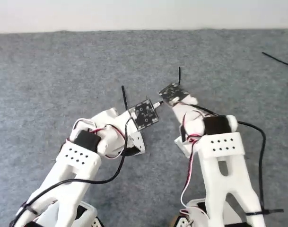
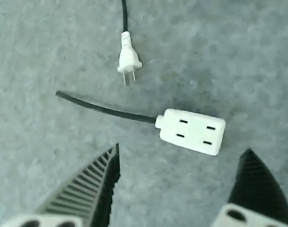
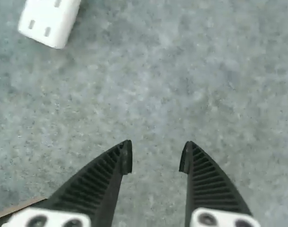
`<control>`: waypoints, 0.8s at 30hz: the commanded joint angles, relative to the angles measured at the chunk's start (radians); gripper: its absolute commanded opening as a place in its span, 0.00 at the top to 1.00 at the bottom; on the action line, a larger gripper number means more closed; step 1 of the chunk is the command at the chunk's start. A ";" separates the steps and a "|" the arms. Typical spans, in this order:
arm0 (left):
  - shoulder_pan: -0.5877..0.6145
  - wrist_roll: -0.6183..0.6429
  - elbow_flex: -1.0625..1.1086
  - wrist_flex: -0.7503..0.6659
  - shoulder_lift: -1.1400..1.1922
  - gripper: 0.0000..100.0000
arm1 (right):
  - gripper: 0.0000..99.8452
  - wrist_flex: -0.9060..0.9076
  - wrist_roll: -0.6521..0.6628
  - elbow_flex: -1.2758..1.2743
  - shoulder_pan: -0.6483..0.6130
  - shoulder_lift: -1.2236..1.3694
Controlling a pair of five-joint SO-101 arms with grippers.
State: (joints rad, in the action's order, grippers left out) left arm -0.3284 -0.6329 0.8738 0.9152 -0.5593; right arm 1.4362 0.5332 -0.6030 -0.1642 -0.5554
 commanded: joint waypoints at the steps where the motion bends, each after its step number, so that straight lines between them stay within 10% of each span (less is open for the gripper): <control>1: 0.009 -0.038 0.071 -0.115 0.002 0.63 | 0.81 0.012 0.011 0.068 0.071 0.004; 14: 0.068 -0.058 0.188 -0.253 0.000 0.63 | 0.81 0.008 0.008 0.069 0.136 -0.022; 24: 0.353 0.446 -0.012 -0.299 0.002 0.63 | 0.81 -0.050 0.124 0.032 -0.117 -0.008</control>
State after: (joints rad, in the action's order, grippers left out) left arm -0.0368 -0.3675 0.9444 0.6437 -0.5593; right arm 1.4024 0.5961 -0.5846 -0.1949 -0.5554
